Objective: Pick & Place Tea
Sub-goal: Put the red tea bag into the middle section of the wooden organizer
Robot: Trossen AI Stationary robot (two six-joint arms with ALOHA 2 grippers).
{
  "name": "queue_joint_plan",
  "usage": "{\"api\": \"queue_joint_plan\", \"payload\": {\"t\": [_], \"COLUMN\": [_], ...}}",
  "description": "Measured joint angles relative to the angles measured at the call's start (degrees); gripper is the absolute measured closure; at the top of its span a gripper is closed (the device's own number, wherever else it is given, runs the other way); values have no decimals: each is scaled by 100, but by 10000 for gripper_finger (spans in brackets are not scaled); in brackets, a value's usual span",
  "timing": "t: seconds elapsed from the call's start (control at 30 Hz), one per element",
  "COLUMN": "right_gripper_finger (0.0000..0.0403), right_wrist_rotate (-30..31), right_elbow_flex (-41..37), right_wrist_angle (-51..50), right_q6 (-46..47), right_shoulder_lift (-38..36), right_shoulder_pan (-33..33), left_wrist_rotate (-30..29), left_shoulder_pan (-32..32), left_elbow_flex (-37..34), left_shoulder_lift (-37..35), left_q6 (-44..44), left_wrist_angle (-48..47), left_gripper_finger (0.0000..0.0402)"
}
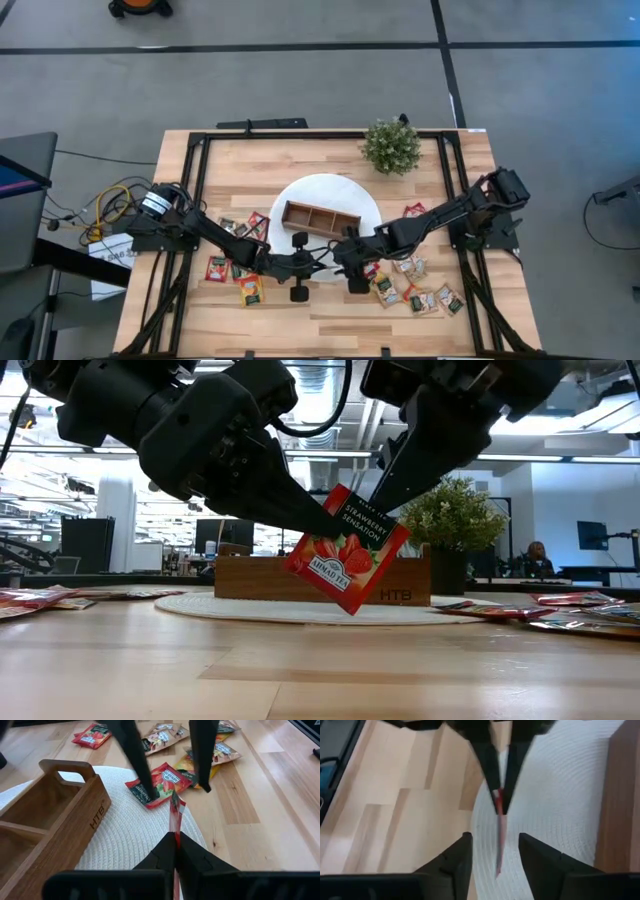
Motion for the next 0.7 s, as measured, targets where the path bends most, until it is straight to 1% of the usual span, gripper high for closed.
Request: {"api": "queue_joint_plan", "payload": {"t": [0.03, 0.13, 0.17, 0.3, 0.4, 0.7], "right_gripper_finger": [268, 299, 309, 340, 347, 344], "right_wrist_rotate": [58, 562, 644, 640, 583, 686], "right_elbow_flex": [0, 0, 0, 4, -21, 1], "right_wrist_angle": [0, 7, 4, 21, -33, 224], "right_q6": [-36, -177, -238, -284, -284, -373], "right_shoulder_lift": [0, 0, 0, 63, 227, 197], "right_shoulder_pan": [27, 103, 118, 137, 136, 166], "left_wrist_rotate": [1, 2, 2, 2, -1, -2], "left_shoulder_pan": [-1, -2, -2, -2, -2, -2], "left_elbow_flex": [0, 0, 0, 0, -2, -2], "left_shoulder_lift": [0, 0, 0, 0, 2, 2], "left_q6": [-2, -8, -13, -15, -17, -35], "left_wrist_angle": [0, 0, 2, 15, 26, 107], "left_gripper_finger": [401, 401, 401, 401, 401, 401]}}
